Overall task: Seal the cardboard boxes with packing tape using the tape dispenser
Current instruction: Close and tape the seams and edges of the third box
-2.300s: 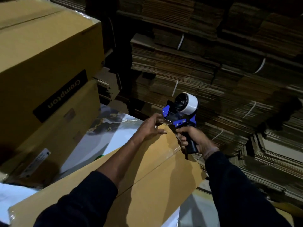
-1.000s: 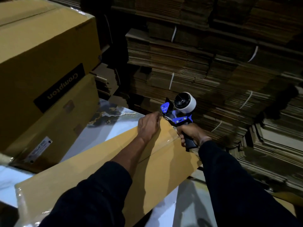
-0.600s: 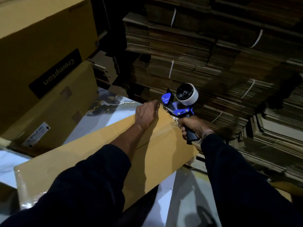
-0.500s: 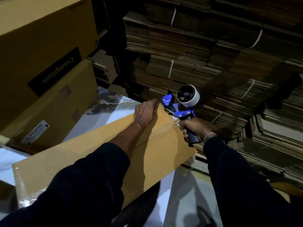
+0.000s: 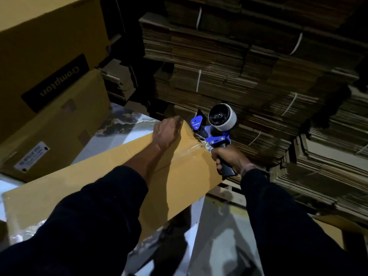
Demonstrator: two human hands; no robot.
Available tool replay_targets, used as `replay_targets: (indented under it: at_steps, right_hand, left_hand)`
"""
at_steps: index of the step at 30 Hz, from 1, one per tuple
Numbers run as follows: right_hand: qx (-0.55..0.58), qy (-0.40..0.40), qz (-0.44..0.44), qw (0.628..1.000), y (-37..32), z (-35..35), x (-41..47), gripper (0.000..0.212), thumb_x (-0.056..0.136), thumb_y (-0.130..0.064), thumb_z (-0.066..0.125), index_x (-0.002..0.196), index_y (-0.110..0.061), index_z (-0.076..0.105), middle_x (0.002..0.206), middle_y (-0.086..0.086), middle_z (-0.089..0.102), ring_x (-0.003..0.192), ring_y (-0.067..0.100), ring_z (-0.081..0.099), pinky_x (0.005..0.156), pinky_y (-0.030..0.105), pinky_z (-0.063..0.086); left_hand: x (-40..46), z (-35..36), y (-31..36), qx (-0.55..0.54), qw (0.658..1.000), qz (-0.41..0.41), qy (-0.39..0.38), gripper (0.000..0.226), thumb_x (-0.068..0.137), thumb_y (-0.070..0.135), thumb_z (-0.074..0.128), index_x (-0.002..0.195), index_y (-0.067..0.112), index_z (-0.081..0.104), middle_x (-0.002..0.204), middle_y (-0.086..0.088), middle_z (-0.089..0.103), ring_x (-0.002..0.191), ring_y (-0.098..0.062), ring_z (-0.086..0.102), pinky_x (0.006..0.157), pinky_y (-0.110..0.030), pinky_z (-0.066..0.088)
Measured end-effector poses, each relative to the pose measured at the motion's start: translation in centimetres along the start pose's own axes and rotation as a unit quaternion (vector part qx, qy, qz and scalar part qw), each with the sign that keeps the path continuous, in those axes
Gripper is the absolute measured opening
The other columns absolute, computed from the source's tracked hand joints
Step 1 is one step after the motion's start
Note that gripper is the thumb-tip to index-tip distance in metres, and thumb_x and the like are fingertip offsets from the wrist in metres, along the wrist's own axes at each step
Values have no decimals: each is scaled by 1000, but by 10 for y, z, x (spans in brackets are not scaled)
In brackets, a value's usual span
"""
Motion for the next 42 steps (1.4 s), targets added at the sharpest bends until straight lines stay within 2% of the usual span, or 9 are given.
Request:
replay_targets:
  at_steps: [5,7,10,14,21,26,35,39,42]
  right_hand:
    - [9,2,-1,1000,14,-7,-4,10,68,-4,58,64,-10,51,57,13,43,45,22,40,50,30,37]
    - [13,4,-17,1000,22,-14,-8,14,72,-2,59,63,-9,51,57,12,42,44,21,38,47,28,35]
    - [-19,28,-27,999,36,-29,-16,16,81,1,58,68,-7,54,55,12,43,43,21,39,44,27,35]
    - [-29,34,-13,999,56,-37,-18,3,76,-3,59,78,-5,57,57,12,46,46,23,42,47,31,38]
    - [-7,45,-30,999,64,-36,-24,6,75,-5,62,76,-8,57,60,14,47,46,23,42,48,32,39]
    - [-3,49,-24,999,78,-40,-37,9,85,-3,62,80,-7,56,56,13,48,44,23,44,46,31,41]
    - [108,49,-85,989,88,-18,-37,16,89,-15,73,86,-5,61,57,17,46,41,25,40,46,34,37]
    - [120,40,-88,988,83,-12,-28,30,87,-28,83,93,-7,64,56,13,45,41,24,40,45,31,38]
    - [107,27,-98,989,72,-4,-19,30,88,-28,82,99,-6,65,55,9,44,41,22,40,42,30,38]
  left_hand:
    - [-1,-2,1,9,1000,1,1,29,109,32,45,123,20,66,112,-11,74,100,-35,69,76,-39,48]
    - [-1,-3,2,11,1000,1,1,29,109,32,44,122,19,66,113,-12,74,102,-36,68,77,-40,49]
    - [-1,-2,2,9,1000,2,-1,29,108,30,45,122,17,67,112,-13,74,101,-37,68,77,-40,49]
    - [-2,-1,1,5,1000,-7,-10,29,108,30,46,126,19,66,115,-12,73,103,-36,68,80,-41,51]
    - [-1,0,-1,8,1000,1,-5,23,107,29,47,119,21,66,102,-10,73,93,-34,68,71,-37,45]
    - [-1,2,-2,8,1000,0,0,24,107,29,49,123,21,66,105,-11,74,95,-33,69,74,-38,46]
    - [0,2,-6,4,1000,-3,-13,23,106,28,52,124,22,65,108,-9,74,97,-33,69,76,-38,47]
    - [5,-4,-11,11,1000,-4,-16,29,108,30,50,130,21,65,112,-11,75,100,-35,70,78,-40,49]
    - [9,-10,-22,17,1000,-8,-14,29,107,31,48,129,22,66,111,-13,74,101,-37,69,77,-40,47]
Point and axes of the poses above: each hand's wrist, its own x-axis towards the middle knuckle, its own z-axis out of the palm, y = z × x, the point moved 6 cm from there along x, towards the middle knuckle
